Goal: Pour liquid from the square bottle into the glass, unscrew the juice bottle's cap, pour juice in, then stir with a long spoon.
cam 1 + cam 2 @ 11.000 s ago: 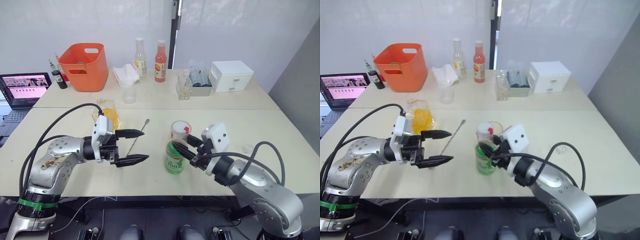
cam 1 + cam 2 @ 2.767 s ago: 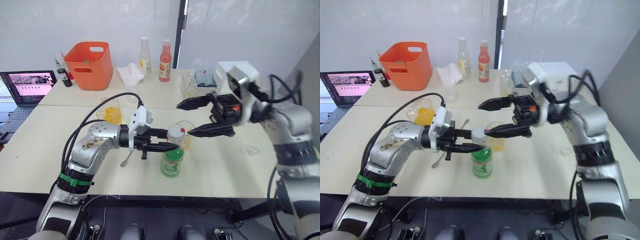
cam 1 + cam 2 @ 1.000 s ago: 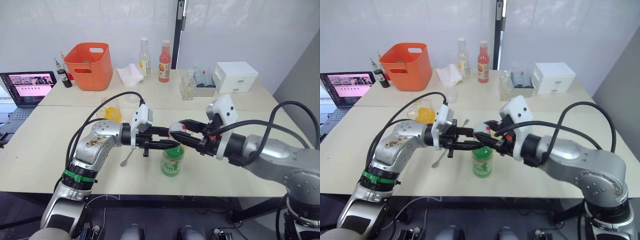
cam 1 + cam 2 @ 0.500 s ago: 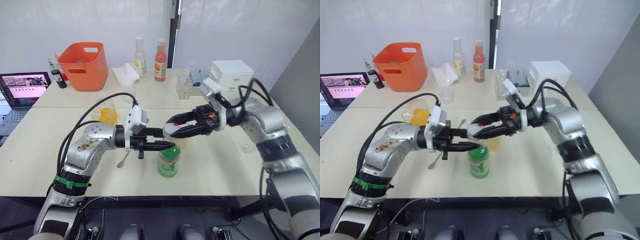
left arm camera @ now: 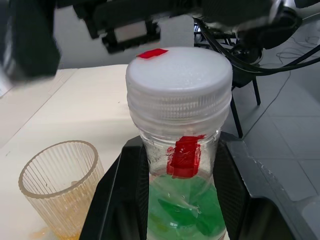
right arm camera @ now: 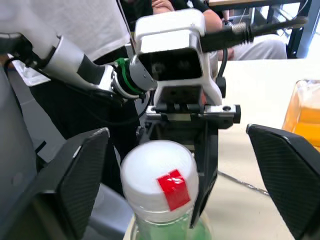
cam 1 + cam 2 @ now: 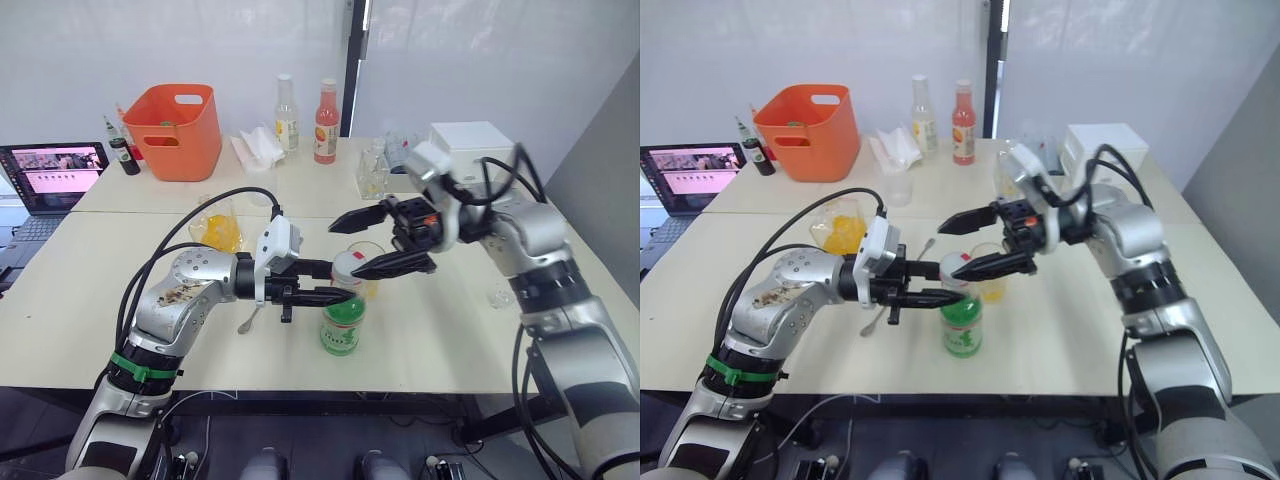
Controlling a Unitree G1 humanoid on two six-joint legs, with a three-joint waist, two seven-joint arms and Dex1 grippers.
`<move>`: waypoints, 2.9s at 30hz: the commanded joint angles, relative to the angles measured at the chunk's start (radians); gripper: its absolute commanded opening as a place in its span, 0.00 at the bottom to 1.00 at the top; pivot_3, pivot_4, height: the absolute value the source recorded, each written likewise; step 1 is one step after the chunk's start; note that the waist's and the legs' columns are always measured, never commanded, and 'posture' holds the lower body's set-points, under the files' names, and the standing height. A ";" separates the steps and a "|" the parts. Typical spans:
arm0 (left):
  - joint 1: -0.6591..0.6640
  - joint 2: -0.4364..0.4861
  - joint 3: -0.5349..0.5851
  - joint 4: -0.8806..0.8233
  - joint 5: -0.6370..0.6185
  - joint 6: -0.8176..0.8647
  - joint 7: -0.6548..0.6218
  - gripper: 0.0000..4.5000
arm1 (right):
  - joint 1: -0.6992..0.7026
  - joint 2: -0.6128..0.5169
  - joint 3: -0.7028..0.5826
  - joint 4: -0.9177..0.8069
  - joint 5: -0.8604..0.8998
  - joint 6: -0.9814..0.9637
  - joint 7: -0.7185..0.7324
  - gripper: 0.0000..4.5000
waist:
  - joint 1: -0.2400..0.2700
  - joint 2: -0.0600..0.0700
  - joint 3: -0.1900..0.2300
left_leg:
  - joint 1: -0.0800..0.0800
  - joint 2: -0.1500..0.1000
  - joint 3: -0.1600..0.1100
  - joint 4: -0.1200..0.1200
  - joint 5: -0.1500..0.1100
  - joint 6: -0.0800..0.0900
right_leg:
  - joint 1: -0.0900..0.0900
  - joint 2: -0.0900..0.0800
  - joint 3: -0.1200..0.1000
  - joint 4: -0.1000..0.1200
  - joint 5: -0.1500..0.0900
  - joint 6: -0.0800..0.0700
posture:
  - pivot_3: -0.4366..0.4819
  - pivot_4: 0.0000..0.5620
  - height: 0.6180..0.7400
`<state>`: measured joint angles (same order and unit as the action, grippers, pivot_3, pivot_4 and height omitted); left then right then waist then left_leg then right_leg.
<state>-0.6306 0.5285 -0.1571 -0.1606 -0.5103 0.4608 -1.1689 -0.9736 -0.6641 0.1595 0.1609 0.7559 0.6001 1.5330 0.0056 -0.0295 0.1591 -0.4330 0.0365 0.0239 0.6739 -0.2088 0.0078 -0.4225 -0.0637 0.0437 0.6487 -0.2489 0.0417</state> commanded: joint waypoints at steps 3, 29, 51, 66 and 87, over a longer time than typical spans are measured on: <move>0.002 -0.002 -0.020 0.001 0.015 0.002 -0.002 0.30 | 0.160 -0.061 -0.207 -0.421 0.103 0.158 -0.330 0.99 | 0.001 0.000 0.000 | 0.000 0.000 0.000 0.000 0.000 0.000 | 0.000 -0.001 0.000 0.000 0.000 0.000 | 0.48 0.27 0.79; -0.024 -0.022 -0.030 0.055 0.022 -0.028 -0.048 0.30 | 0.372 0.084 -0.302 -0.988 0.445 0.603 -1.543 0.99 | -0.003 0.000 0.000 | 0.001 -0.001 0.000 0.001 0.000 0.000 | 0.001 0.000 0.001 0.000 0.000 0.000 | 0.48 0.27 0.79; -0.019 -0.026 -0.041 0.043 0.025 -0.017 -0.040 0.30 | 0.378 -0.053 -0.260 -0.843 0.420 0.403 -1.194 0.37 | -0.005 0.000 0.000 | 0.001 -0.001 0.000 0.001 0.000 0.000 | 0.002 0.000 0.001 -0.001 0.000 0.000 | 0.48 0.27 0.79; -0.003 -0.001 -0.033 -0.007 -0.001 0.019 -0.051 0.30 | -0.086 0.033 0.167 0.137 -0.150 -0.106 0.075 0.37 | -0.015 0.000 0.000 | 0.001 0.002 0.001 0.001 0.000 0.001 | 0.001 0.003 0.001 -0.001 0.000 0.000 | 0.48 0.27 0.79; 0.001 -0.008 -0.029 0.028 0.021 -0.013 -0.029 0.30 | 0.230 -0.031 -0.241 -0.713 0.057 0.360 -0.681 1.00 | -0.007 0.000 0.000 | 0.001 0.002 0.000 0.001 -0.001 0.001 | 0.000 0.002 0.001 0.001 0.000 0.000 | 0.48 0.27 0.79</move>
<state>-0.6380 0.5205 -0.1610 -0.1357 -0.5042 0.4426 -1.1905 -0.7407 -0.6976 -0.0463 -0.4733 0.7964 0.9088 0.9661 -0.0011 -0.0291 0.1589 -0.4316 0.0382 0.0241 0.6748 -0.2093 0.0085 -0.4220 -0.0619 0.0448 0.6496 -0.2490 0.0415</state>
